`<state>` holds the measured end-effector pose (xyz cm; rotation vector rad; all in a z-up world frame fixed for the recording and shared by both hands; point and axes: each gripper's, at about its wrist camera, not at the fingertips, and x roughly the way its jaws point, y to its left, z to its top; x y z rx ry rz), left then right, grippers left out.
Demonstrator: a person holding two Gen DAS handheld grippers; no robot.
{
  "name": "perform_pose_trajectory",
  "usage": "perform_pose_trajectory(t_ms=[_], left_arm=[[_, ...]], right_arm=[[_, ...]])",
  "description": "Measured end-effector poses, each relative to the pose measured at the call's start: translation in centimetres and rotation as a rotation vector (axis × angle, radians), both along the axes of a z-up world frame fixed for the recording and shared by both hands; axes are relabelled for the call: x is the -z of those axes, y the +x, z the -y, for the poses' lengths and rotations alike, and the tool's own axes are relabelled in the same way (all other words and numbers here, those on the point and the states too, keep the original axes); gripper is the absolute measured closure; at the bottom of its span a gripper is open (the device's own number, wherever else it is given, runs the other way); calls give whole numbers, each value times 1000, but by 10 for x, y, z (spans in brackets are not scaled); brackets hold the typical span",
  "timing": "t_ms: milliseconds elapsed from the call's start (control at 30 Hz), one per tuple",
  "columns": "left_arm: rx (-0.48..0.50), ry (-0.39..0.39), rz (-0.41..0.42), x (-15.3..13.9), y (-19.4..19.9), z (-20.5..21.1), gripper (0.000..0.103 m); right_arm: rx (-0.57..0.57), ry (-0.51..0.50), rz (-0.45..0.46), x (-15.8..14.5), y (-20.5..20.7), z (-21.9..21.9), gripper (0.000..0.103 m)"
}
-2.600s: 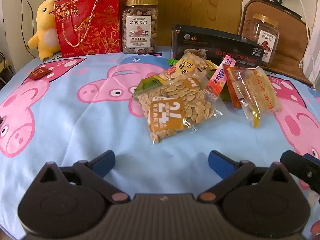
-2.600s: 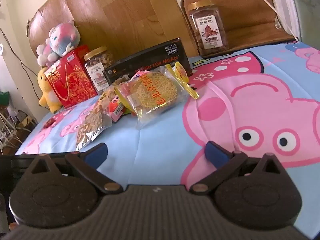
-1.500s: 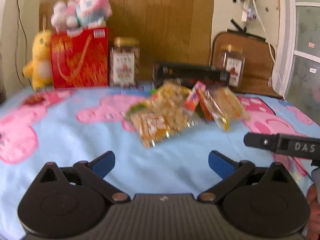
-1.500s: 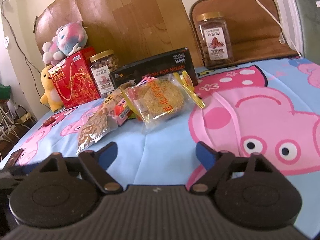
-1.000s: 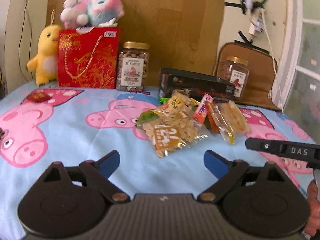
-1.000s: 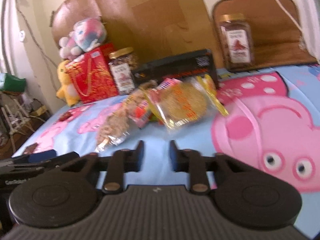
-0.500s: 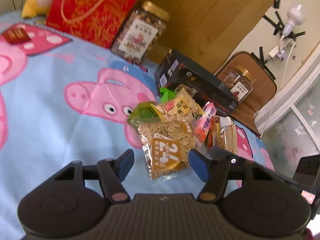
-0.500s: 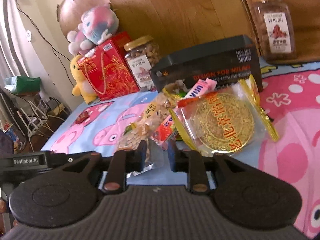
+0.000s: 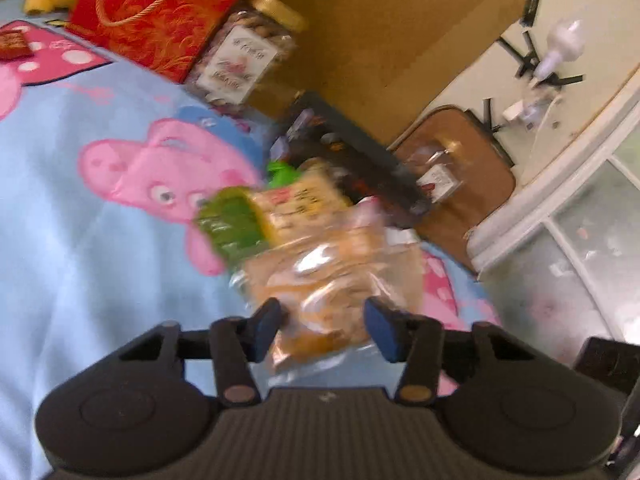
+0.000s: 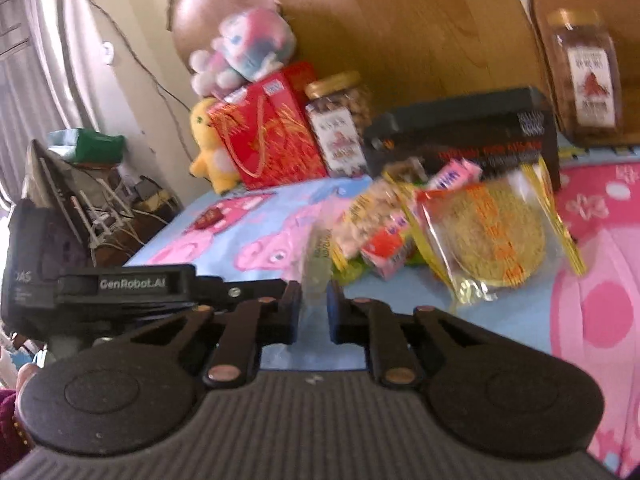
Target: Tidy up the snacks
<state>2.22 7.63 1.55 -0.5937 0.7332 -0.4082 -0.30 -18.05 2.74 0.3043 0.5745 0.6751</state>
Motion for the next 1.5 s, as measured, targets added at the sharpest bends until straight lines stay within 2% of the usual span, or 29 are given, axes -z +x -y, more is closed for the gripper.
perform_pose_trajectory(t_ms=[100,233,300,333,433,567,633,700,800,833,867,900,1000,1133,1233,1300,1400,1500], left_arm=[[-1,49,49,-14,-1,9,61],[-8,22,37,-14,-2,4,51],[-28,21,14,-9,-3,0,29],[-39,9,-5,-4,-3,-3,27],[-15,-41,-64,8,0,-5,26],[33,-68,-110,19,7,4,26],[40,-50,-95,21,6,8,26],[46,-33,-83,20,5,12,26],[74,-29,-79,19,5,21,29],[86,-25,-62,16,3,24,29],[104,-35,-46,13,1,26,31],[124,-48,-27,8,-2,28,31],[143,-36,24,-7,-9,31,31],[98,-12,64,-17,-16,19,28],[33,3,44,-14,-17,2,21],[8,-36,7,-7,-15,-9,18],[25,-144,-50,5,-10,-20,18],[61,-212,-65,8,-7,-21,18]], right_arm=[[4,40,0,-6,4,5,87],[17,134,-68,-3,18,17,87],[49,166,-101,2,21,27,87],[76,163,-110,6,22,32,87],[101,154,-161,21,21,40,86],[67,118,-215,33,15,38,81],[33,80,-217,35,12,32,75],[29,41,-203,36,10,29,65],[3,35,-187,37,7,22,61],[-5,25,-177,36,5,17,66],[-28,18,-162,34,2,12,82],[-55,19,-143,33,-2,9,87],[-83,-15,-51,22,-15,-2,89],[-80,44,-80,20,-8,3,91],[-71,141,-185,31,3,16,92],[-86,262,-286,41,10,30,92],[-124,506,-432,55,18,46,92],[-144,599,-443,51,15,54,92]])
